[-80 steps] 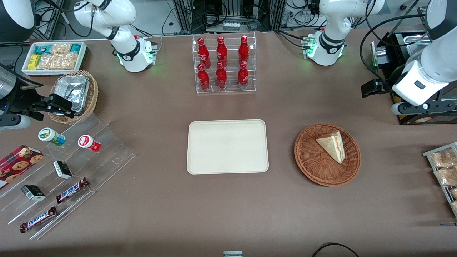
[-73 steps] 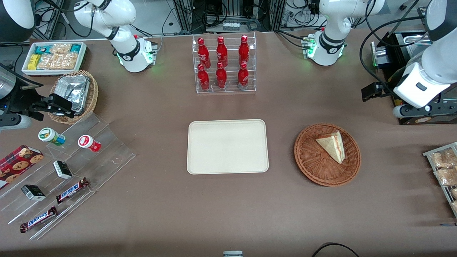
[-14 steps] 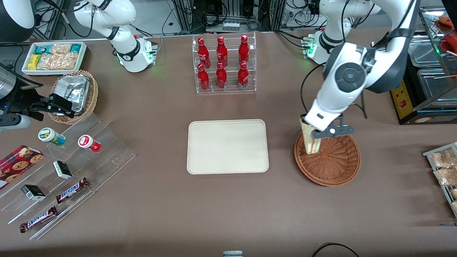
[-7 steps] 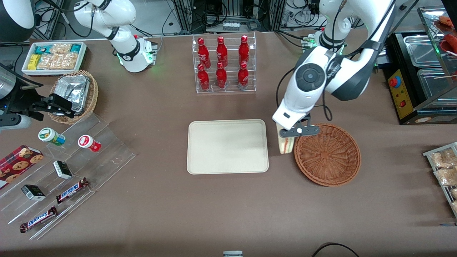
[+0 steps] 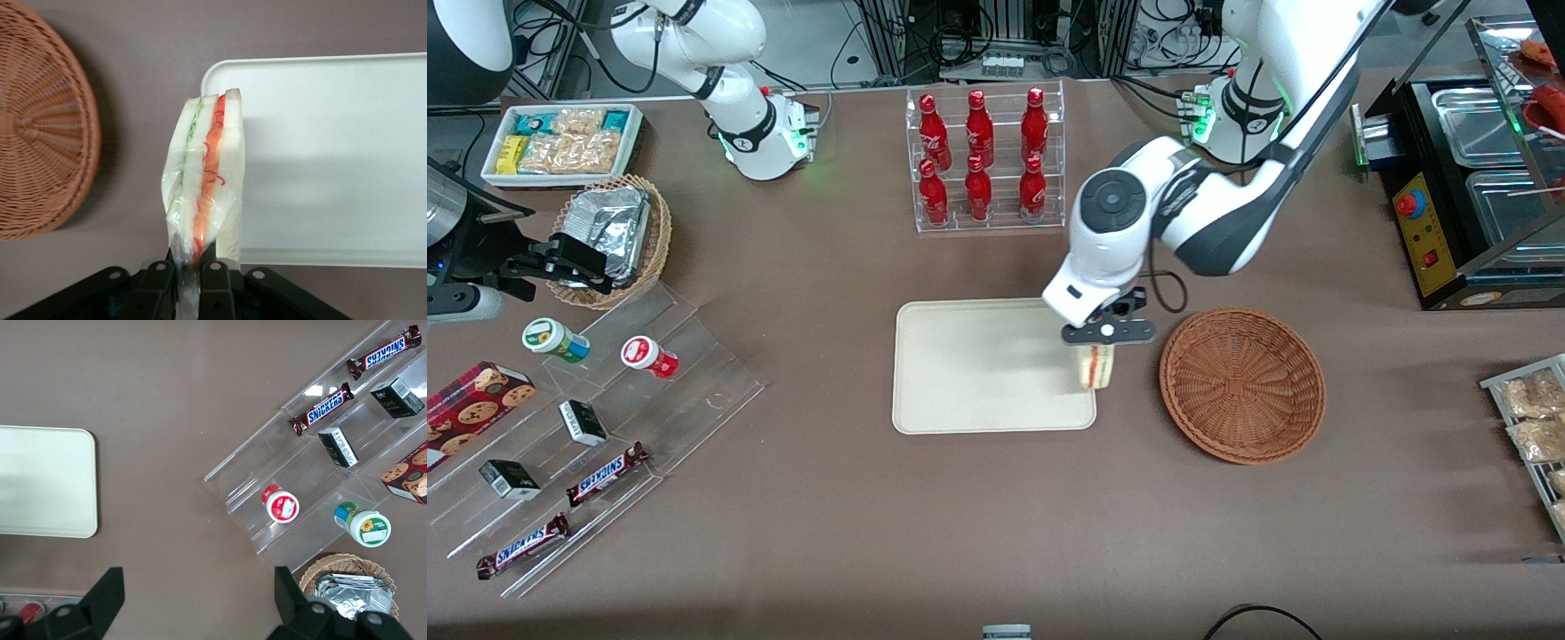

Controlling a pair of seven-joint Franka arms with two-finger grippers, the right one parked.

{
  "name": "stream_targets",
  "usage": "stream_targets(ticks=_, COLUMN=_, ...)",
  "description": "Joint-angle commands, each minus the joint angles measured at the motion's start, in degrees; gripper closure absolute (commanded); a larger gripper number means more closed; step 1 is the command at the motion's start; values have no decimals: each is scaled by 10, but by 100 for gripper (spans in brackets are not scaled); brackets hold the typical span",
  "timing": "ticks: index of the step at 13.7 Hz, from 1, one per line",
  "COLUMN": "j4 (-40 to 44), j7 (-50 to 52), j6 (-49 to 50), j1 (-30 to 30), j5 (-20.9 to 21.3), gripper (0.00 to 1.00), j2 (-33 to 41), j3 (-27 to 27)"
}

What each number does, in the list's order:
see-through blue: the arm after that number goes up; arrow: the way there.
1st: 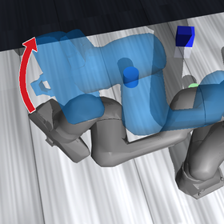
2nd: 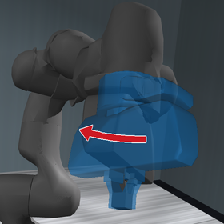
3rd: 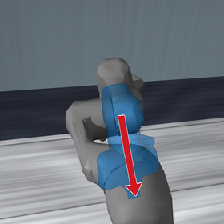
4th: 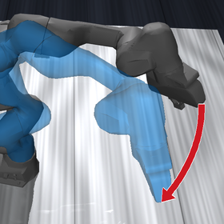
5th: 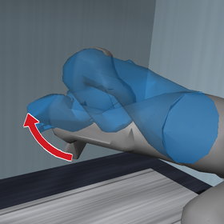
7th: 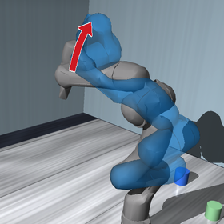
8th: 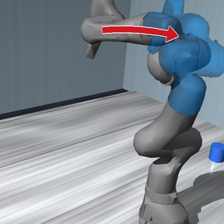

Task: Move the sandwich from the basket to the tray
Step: 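Carry the held sandwich with the left gripper over the white tray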

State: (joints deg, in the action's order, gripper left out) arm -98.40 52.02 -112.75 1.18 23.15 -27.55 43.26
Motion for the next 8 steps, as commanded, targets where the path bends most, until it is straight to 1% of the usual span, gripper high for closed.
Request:
stream_targets(ticks=1, j4=37, j7=82, j6=8, j1=-1, j5=78, gripper=100, j2=-61, j3=44)
stream_targets(ticks=2, j4=49, j7=111, j6=12, j1=-1, j5=107, gripper=100, j2=-78, j3=57)
stream_targets(ticks=3, j4=58, j7=134, j6=18, j1=2, j5=126, gripper=100, j2=-93, j3=66)
stream_targets(ticks=4, j4=64, j7=143, j6=24, j1=11, j5=136, gripper=100, j2=-101, j3=67)
stream_targets(ticks=8, j4=98, j7=149, j6=27, j1=36, j5=137, gripper=100, j2=-134, j3=67)
